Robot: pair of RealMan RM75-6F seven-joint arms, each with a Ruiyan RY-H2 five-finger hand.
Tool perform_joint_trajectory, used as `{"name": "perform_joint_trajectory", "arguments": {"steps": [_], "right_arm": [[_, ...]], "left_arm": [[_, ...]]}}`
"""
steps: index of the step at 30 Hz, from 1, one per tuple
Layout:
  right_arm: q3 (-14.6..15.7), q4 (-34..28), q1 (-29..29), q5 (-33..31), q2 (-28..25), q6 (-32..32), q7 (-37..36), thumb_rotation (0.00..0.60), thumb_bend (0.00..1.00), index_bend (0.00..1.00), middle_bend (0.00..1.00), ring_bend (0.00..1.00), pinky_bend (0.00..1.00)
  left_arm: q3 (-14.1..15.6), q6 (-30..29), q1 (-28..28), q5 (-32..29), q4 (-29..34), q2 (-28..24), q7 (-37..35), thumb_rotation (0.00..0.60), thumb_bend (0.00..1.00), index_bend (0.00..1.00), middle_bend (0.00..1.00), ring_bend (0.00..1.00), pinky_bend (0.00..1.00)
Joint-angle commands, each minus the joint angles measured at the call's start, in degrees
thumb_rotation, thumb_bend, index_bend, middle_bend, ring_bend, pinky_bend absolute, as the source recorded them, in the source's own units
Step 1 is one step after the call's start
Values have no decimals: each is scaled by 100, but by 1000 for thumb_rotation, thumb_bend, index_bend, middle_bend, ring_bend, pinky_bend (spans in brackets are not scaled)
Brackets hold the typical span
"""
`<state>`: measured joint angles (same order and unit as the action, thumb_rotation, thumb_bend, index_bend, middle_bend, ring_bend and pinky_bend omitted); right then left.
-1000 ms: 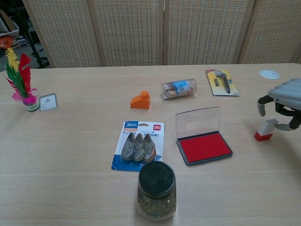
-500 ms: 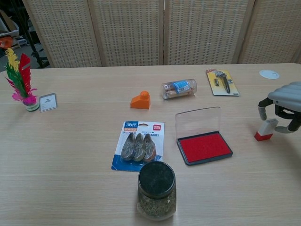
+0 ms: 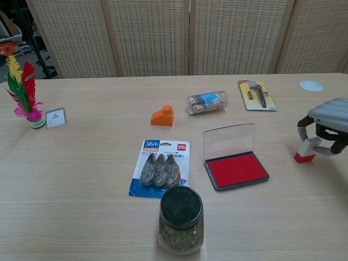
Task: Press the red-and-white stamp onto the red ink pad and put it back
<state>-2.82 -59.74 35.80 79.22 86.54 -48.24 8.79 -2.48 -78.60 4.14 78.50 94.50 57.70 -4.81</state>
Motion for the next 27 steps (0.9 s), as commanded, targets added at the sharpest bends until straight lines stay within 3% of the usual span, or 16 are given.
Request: {"name": "perform_joint_trajectory", "arguments": {"steps": [1, 17, 27], "right_arm": [[4, -3, -1, 0, -6, 1, -10, 600, 432, 466, 899, 975, 1000], [18, -324, -33, 63, -202, -128, -46, 600, 450, 506, 900, 974, 1000], [-30, -1953, -103, 147, -1092, -513, 549, 600, 459, 506, 900, 974, 1000]], "left_arm": [[-2, -4, 0, -1, -1, 2, 1, 600, 51, 0, 0, 0, 0], [6, -4, 0, 9, -2, 1, -2, 600, 51, 0, 0, 0, 0], [32, -72, -33, 113, 1, -54, -149, 600, 51, 0, 0, 0, 0]]}}
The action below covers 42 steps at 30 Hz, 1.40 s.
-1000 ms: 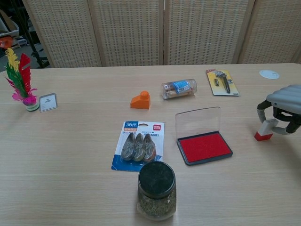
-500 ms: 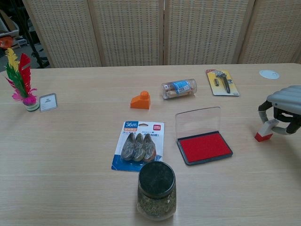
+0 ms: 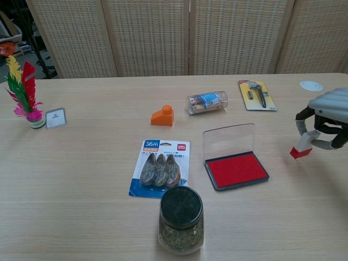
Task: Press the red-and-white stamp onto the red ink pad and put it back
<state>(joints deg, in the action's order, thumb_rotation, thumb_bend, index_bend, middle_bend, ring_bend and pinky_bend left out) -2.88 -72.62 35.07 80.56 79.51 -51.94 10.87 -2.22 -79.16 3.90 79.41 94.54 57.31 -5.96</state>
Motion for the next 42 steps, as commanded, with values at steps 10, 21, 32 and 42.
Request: {"name": "perform_joint_trajectory", "arguments": {"steps": [10, 21, 32, 42], "right_arm": [[-232, -2432, 121, -842, -902, -18, 1751, 600, 493, 506, 900, 975, 1000], [-438, -3185, 681, -2769, -385, -324, 3603, 600, 492, 506, 900, 974, 1000], [-372, -3153, 1112, -3710, 429, -1003, 4426, 600, 509, 515, 904, 974, 1000], [-369, -2857, 1304, -3934, 907, -1311, 4565, 600, 517, 516, 906, 974, 1000]], "left_arm": [[40, -42, -27, 126, -31, -69, -208, 600, 51, 0, 0, 0, 0], [51, -67, -40, 180, -86, -112, -369, 600, 52, 0, 0, 0, 0], [54, -24, -26, 171, -115, -123, -443, 600, 51, 0, 0, 0, 0], [47, -16, -24, 146, -120, -123, -451, 600, 51, 0, 0, 0, 0]]}}
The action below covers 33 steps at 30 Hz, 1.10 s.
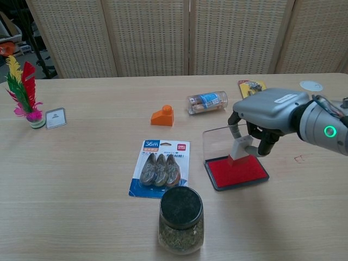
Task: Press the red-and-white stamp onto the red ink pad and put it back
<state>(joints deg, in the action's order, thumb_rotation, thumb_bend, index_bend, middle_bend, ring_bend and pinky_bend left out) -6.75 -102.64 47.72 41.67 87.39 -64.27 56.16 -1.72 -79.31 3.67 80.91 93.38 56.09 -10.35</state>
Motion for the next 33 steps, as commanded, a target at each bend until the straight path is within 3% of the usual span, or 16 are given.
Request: {"name": "perform_joint_trajectory", "arguments": {"steps": [1, 7, 33], "right_arm": [[30, 218, 45, -56, 169, -108, 45, 600, 517, 516, 906, 974, 1000], [70, 630, 65, -191, 433, -217, 69, 600, 517, 516, 906, 975, 1000], [152, 1094, 143, -325, 766, -80, -33, 600, 517, 517, 906, 974, 1000]], "left_arm": [[-3, 7, 2, -8, -8, -4, -17, 600, 51, 0, 0, 0, 0], [-12, 61, 28, -38, -13, -6, -19, 600, 52, 0, 0, 0, 0], [-27, 111, 52, -99, -30, 3, 13, 600, 52, 0, 0, 0, 0]]}}
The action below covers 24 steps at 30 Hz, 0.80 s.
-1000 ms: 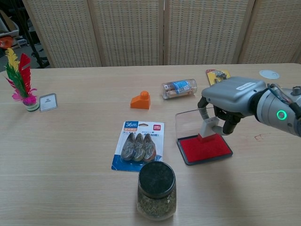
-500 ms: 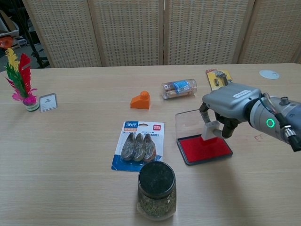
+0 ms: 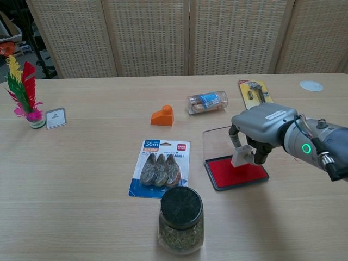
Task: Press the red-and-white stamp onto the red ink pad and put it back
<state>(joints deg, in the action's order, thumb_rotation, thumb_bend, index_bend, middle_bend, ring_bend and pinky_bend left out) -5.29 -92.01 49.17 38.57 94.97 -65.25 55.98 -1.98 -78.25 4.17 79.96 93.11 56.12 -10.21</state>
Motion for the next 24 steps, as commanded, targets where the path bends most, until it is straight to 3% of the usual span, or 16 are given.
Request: {"name": "perform_joint_trajectory", "arguments": {"steps": [1, 24], "right_arm": [[10, 49, -2, -16, 10, 28, -23, 600, 517, 517, 906, 974, 1000], [122, 313, -19, -18, 162, 85, -21, 600, 543, 519, 913, 974, 1000]], "left_arm": [[0, 8, 4, -5, -5, 3, 1, 600, 52, 0, 0, 0, 0], [-2, 2, 1, -16, 1, 6, 11, 600, 52, 0, 0, 0, 0]]}}
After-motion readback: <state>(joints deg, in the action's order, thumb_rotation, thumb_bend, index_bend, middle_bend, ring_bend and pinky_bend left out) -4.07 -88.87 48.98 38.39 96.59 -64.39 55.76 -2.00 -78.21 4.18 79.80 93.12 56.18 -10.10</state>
